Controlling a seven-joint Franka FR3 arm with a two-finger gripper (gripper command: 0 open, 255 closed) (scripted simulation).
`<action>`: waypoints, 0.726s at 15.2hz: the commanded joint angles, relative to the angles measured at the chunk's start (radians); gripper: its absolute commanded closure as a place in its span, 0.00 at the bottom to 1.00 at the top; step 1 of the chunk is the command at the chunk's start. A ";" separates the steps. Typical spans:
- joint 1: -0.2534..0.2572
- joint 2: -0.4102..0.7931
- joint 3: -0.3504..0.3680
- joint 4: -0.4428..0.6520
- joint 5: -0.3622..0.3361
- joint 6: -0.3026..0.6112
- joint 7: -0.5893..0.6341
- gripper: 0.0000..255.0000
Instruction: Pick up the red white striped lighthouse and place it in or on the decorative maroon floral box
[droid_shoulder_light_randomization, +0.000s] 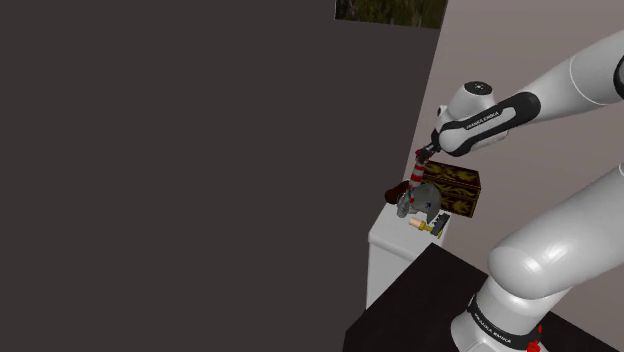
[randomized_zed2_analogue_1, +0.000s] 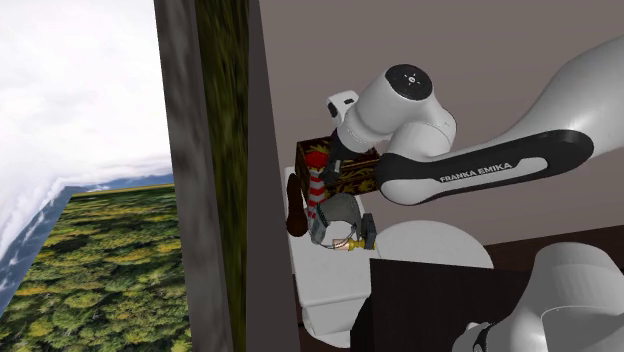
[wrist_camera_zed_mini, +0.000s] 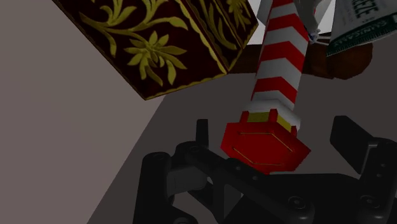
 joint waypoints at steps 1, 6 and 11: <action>0.009 0.040 -0.012 0.010 0.010 0.033 -0.004 0.00; 0.020 0.088 -0.029 0.018 0.026 0.074 -0.014 0.00; 0.020 0.088 -0.028 0.018 0.026 0.073 -0.013 0.00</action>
